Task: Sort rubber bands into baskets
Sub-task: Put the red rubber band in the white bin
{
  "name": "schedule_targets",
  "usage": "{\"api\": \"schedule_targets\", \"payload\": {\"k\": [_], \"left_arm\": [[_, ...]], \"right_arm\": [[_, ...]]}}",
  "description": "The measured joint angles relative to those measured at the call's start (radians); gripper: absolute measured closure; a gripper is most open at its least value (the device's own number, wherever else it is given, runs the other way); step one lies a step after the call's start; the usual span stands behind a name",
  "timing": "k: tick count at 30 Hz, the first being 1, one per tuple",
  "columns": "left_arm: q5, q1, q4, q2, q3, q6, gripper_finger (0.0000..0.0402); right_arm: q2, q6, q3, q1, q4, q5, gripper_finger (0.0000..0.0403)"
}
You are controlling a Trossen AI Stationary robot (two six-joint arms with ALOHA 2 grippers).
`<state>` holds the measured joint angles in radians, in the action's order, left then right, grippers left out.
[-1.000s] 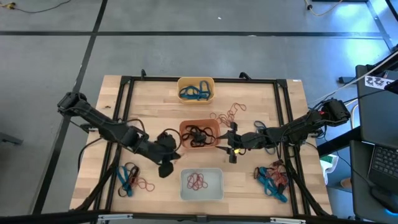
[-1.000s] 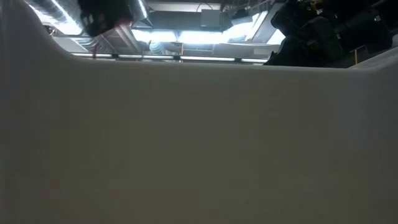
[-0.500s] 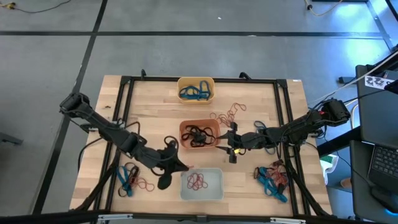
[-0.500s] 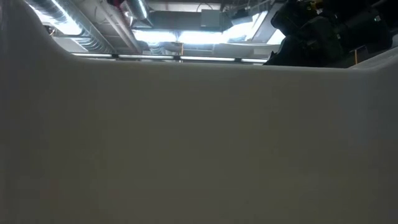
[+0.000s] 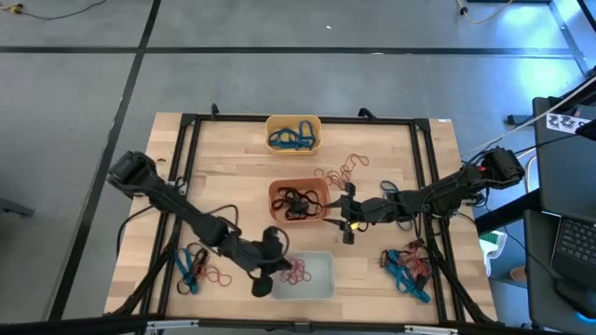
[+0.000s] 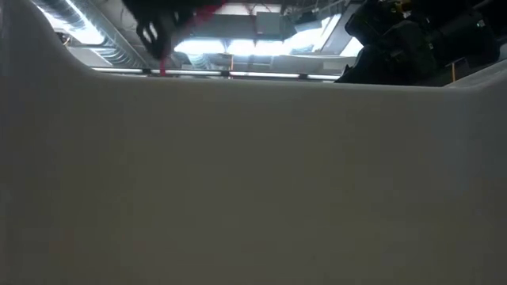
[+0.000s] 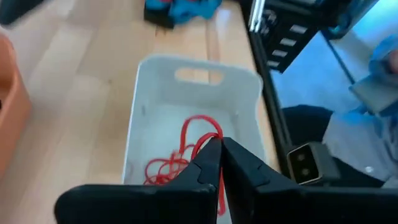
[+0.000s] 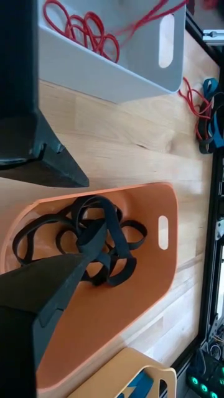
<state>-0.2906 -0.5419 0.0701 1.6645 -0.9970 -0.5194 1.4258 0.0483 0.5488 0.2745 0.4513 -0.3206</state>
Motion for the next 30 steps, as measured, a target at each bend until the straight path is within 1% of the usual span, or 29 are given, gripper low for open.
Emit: {"api": "schedule_targets", "payload": {"k": [4, 6, 8, 10, 13, 16, 19, 22, 25, 30], "left_arm": [[0.000, 0.006, 0.002, 0.062, 0.000, -0.005, 0.0387], [0.001, 0.015, 0.032, 0.085, 0.000, -0.017, 0.0388], [0.001, 0.021, 0.045, 0.093, 0.000, -0.056, 0.0389], [0.000, 0.030, 0.045, 0.092, 0.000, -0.065, 0.0386], [0.000, 0.036, 0.044, 0.092, 0.000, -0.074, 0.0365], [0.002, 0.035, 0.044, 0.090, 0.000, -0.070, 0.0329], [0.069, 0.035, 0.041, 0.088, 0.000, -0.027, 0.0290], [0.140, 0.035, 0.037, 0.065, 0.000, 0.015, 0.0263], [0.163, 0.033, 0.002, 0.024, 0.000, 0.029, 0.0249], [0.167, 0.023, -0.121, -0.073, 0.000, -0.013, 0.0245]], "right_arm": [[0.000, 0.001, 0.000, 0.000, 0.000, 0.000, 0.0221], [0.000, 0.001, 0.000, 0.000, 0.000, 0.000, 0.0221], [0.000, 0.002, 0.000, 0.000, 0.000, 0.000, 0.0221], [0.000, 0.001, 0.000, 0.000, 0.000, 0.000, 0.0221], [0.000, 0.001, 0.000, 0.000, -0.001, 0.000, 0.0221], [0.000, 0.001, 0.000, 0.000, -0.006, 0.000, 0.0221], [0.000, 0.001, 0.000, 0.000, -0.005, 0.000, 0.0221], [0.000, 0.001, 0.000, 0.000, -0.005, 0.000, 0.0221], [0.000, 0.001, 0.000, 0.000, -0.004, 0.000, 0.0221], [0.000, 0.002, 0.000, 0.000, -0.004, 0.000, 0.0221]]}}
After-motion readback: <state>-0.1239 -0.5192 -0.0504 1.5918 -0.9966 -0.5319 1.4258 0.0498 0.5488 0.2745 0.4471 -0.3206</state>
